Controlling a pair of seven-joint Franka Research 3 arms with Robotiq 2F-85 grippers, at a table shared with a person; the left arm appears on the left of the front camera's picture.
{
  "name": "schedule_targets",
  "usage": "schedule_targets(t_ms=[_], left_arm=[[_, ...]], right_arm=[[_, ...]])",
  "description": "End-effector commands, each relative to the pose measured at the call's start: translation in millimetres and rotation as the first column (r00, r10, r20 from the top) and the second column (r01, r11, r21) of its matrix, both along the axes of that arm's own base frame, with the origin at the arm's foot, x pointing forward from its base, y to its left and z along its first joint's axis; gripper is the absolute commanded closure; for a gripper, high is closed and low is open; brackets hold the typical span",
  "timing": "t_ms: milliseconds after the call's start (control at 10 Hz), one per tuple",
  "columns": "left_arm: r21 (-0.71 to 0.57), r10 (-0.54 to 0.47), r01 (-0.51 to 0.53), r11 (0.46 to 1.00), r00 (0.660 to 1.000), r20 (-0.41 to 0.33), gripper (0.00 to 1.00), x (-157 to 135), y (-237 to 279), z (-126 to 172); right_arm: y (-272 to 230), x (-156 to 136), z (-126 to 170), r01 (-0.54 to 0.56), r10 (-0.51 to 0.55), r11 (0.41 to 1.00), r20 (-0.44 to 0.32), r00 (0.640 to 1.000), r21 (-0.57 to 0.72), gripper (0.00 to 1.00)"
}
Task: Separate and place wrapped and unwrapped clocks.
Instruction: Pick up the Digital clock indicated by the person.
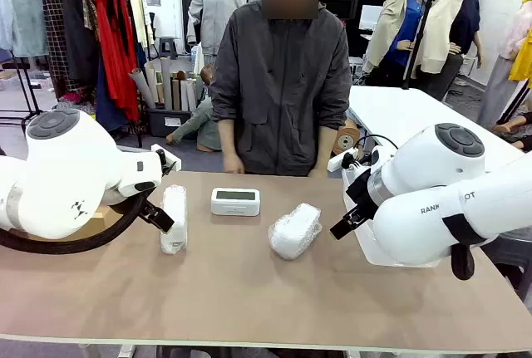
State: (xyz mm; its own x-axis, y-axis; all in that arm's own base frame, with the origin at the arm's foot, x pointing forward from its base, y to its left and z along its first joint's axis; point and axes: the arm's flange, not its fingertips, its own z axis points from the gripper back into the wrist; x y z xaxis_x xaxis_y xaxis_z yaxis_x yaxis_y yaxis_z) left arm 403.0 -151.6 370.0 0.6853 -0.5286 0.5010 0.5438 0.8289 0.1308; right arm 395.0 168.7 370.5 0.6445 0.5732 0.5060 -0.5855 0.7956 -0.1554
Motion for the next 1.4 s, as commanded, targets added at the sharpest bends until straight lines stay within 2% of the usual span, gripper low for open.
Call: schedule_targets(t_ms=[0,1300], left_arm=[[0.0,0.0,0.0,1.0,1.0,0.0,0.0,0.0,0.0,0.1],[0.0,0.0,0.0,1.0,1.0,0.0,0.0,0.0,0.0,0.1]], right_arm=[[0.0,0.0,0.1,0.0,0.0,1.0,0.0,1.0,0.0,0.0],[0.0,0.0,0.1,0.0,0.0,1.0,0.0,1.0,0.0,0.0]])
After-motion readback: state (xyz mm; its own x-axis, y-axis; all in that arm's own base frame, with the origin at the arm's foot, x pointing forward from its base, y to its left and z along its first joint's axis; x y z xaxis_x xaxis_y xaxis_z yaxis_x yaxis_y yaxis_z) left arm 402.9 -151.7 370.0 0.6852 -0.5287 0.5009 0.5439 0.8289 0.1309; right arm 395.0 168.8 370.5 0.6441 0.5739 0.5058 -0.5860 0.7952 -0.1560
